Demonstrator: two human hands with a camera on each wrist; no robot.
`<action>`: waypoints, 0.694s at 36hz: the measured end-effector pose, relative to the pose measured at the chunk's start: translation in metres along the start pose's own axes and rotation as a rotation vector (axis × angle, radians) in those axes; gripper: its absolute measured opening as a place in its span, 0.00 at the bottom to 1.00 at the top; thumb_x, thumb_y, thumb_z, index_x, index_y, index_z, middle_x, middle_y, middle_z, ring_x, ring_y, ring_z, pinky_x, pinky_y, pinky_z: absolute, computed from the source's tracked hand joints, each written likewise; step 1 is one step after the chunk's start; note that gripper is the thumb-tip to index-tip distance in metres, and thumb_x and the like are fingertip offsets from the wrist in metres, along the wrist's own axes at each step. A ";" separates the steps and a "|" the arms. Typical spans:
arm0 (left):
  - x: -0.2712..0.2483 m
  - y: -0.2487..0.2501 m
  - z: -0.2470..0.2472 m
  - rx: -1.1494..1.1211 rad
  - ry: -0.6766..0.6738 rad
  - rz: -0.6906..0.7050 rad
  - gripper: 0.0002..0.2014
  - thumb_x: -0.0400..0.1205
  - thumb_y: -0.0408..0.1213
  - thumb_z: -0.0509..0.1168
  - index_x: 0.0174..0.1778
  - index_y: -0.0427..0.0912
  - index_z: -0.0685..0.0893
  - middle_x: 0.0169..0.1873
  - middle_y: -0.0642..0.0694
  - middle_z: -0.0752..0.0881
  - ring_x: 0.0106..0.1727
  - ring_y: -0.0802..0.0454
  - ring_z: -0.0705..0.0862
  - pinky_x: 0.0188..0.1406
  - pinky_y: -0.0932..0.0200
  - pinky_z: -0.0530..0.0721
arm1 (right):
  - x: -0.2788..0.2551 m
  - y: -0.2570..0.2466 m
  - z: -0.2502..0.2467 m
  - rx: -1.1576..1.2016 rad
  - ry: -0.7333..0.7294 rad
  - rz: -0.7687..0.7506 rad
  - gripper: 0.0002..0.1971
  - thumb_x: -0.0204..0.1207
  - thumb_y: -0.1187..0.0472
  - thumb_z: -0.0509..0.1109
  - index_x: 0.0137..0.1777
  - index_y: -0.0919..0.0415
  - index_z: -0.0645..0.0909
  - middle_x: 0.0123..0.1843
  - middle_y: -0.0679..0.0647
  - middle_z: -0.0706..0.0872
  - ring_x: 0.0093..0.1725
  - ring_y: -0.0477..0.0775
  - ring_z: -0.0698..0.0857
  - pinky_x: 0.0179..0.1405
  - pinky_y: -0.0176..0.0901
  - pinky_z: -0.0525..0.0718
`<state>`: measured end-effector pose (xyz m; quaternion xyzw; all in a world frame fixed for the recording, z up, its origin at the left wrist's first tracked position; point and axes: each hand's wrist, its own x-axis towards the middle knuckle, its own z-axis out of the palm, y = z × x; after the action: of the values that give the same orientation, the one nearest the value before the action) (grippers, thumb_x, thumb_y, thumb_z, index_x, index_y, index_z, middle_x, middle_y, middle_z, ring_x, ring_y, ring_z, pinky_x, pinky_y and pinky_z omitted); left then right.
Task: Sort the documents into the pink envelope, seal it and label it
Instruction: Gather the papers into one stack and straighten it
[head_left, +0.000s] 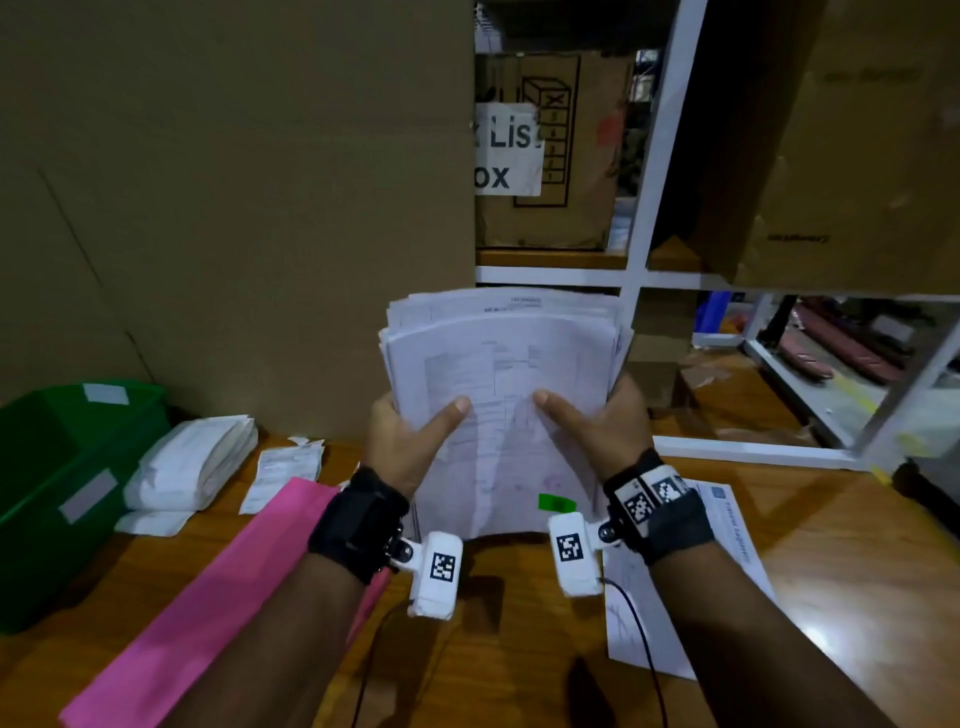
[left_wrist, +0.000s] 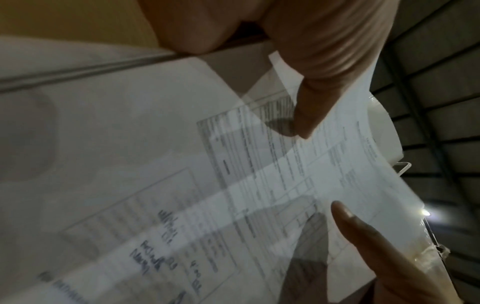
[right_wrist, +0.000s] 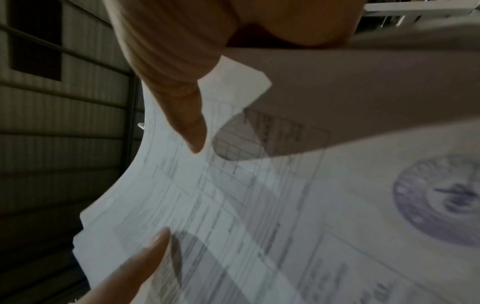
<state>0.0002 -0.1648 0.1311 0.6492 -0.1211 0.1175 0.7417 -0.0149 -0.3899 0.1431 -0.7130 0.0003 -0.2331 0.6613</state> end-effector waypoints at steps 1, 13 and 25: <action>-0.001 -0.003 -0.003 0.008 -0.005 -0.013 0.14 0.76 0.33 0.79 0.55 0.46 0.88 0.51 0.50 0.94 0.54 0.50 0.92 0.47 0.55 0.91 | -0.001 0.003 -0.002 0.001 -0.002 -0.003 0.32 0.65 0.60 0.86 0.68 0.58 0.78 0.58 0.46 0.87 0.56 0.40 0.86 0.42 0.27 0.86; -0.010 -0.040 0.005 0.239 0.121 -0.114 0.12 0.74 0.41 0.82 0.50 0.47 0.88 0.43 0.54 0.91 0.48 0.52 0.92 0.43 0.60 0.89 | -0.016 0.030 0.003 -0.113 0.059 0.044 0.29 0.68 0.57 0.84 0.69 0.59 0.79 0.59 0.53 0.88 0.58 0.54 0.86 0.54 0.50 0.88; -0.013 -0.035 0.002 0.128 0.010 -0.138 0.24 0.71 0.41 0.84 0.62 0.49 0.86 0.54 0.51 0.93 0.55 0.52 0.92 0.55 0.43 0.91 | -0.020 0.039 -0.001 -0.141 -0.008 0.000 0.38 0.64 0.54 0.86 0.71 0.47 0.71 0.63 0.43 0.83 0.64 0.46 0.84 0.54 0.40 0.88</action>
<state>-0.0005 -0.1714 0.0943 0.7016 -0.0645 0.0769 0.7055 -0.0209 -0.3900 0.1003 -0.7587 0.0142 -0.2297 0.6095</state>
